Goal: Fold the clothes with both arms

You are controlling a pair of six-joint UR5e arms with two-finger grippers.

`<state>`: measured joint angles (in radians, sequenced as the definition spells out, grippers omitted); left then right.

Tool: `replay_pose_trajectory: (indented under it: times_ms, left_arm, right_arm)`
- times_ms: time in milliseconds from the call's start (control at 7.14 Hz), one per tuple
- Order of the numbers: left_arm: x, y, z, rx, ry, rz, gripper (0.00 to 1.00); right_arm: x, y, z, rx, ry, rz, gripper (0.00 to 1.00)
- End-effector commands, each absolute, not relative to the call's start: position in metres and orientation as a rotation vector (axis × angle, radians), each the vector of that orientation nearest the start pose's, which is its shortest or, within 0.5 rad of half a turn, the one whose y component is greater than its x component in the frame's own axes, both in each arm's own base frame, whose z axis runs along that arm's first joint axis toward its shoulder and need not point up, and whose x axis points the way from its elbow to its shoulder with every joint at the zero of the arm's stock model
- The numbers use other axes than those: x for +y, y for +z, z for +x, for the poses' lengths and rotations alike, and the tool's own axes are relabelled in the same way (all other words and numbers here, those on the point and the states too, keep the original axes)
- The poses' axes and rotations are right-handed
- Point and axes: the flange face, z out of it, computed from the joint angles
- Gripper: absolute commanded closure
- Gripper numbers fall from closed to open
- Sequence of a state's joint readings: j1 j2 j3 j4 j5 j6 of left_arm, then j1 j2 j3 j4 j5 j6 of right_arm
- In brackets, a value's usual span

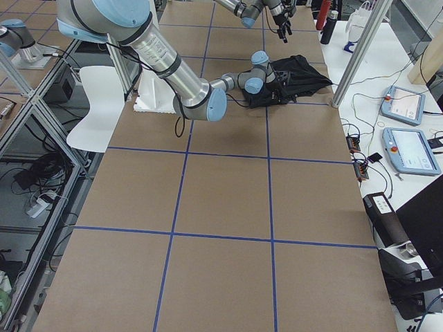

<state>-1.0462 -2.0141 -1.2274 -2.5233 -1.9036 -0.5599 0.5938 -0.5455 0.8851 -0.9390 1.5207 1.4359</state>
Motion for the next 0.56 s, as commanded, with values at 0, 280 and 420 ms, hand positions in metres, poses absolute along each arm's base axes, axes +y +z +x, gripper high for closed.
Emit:
replay_pose_trajectory:
  times_ms: [0, 280, 420]
  left_arm:
    - [-0.6595, 0.4674, 0.2653, 0.796, 0.143, 0.737, 0.00]
    - [-0.6591, 0.4674, 0.2663, 0.796, 0.145, 0.736, 0.00]
    - [-0.6595, 0.4674, 0.2653, 0.796, 0.143, 0.737, 0.00]
  right_arm:
    - [-0.6032, 0.2290, -0.6441, -0.877, 0.399, 0.413, 0.51]
    - [-0.6032, 0.2293, -0.6442, -0.875, 0.397, 0.414, 0.53]
    - [-0.6032, 0.2291, -0.6441, -0.877, 0.399, 0.413, 0.65]
